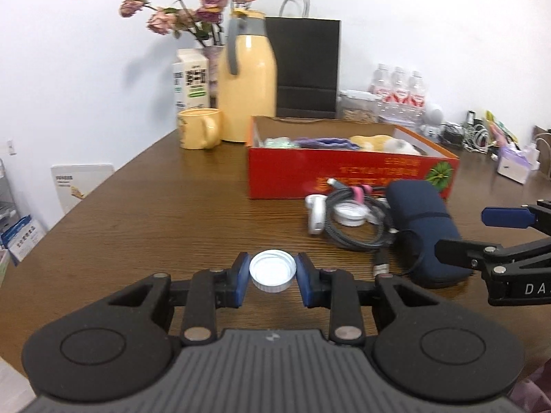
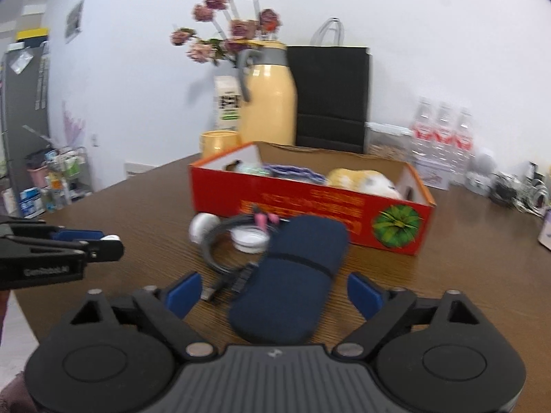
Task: Organize objects
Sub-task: 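Grasp the white bottle cap with the left tool while the right tool grasps the black USB cable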
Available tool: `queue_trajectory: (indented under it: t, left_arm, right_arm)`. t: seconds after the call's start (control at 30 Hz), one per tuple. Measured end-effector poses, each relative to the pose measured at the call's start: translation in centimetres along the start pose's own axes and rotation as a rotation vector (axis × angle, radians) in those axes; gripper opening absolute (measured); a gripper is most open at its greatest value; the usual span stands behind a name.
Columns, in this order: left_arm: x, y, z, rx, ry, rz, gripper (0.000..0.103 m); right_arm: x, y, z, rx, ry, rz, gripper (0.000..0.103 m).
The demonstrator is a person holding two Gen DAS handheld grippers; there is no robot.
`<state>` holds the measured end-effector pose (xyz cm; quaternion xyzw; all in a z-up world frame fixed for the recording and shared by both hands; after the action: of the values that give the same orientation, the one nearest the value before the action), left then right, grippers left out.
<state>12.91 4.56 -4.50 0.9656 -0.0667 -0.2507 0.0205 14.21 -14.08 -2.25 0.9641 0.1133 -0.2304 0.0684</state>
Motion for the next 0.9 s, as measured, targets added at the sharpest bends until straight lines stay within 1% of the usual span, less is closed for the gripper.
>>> queue_trajectory:
  t: [0.07,0.1,0.17,0.27,0.37,0.5,0.63,0.9]
  left_arm:
    - [-0.1,-0.8,0.0,-0.009,0.004,-0.007,0.029]
    - [-0.2,-1.2,0.1,-0.013,0.008,-0.008,0.029]
    - [-0.4,-1.8,0.0,-0.022,0.016,-0.005,0.029]
    - [-0.6,-2.6,0.1,-0.032,0.027,0.002,0.029]
    - [-0.7,-3.3,0.0,-0.044,0.034,0.009,0.029]
    - [-0.7,-4.2,0.2,-0.06,0.039,0.022,0.029]
    - [-0.5,-4.6,0.5,-0.074,0.041,0.042,0.029]
    - [0.0,-4.8,0.9,-0.087,0.031,0.057,0.029]
  right_arm:
    - [0.5,-1.3,-0.4,-0.018,-0.008,-0.025,0.071]
    - [0.7,-2.0,-0.4,-0.024,-0.014,-0.038,0.067]
    - [1.3,-3.4,-0.4,-0.038,-0.034,-0.06,0.049]
    - [2.4,-5.0,-0.3,-0.052,-0.068,-0.075,0.037]
    - [3.7,-6.2,-0.1,-0.063,-0.111,-0.053,0.028]
    - [5.1,-6.6,0.3,-0.063,-0.169,-0.008,0.023]
    - [6.1,-6.7,0.6,-0.06,-0.201,0.029,0.023]
    - [6.6,-6.5,0.6,-0.036,-0.206,0.02,0.023]
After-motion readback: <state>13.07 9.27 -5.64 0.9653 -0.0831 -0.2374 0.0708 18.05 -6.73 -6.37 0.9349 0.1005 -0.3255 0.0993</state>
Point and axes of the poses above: each gripper's, at about its wrist camera, not at the fingertips, and x roughly the way its jaws point, y to its right, z to its underside, the point moved 8 cm from there along x, roughly the way its jaws point, and after that the axes turned 7 degrees about z, right-handed, at the moved point
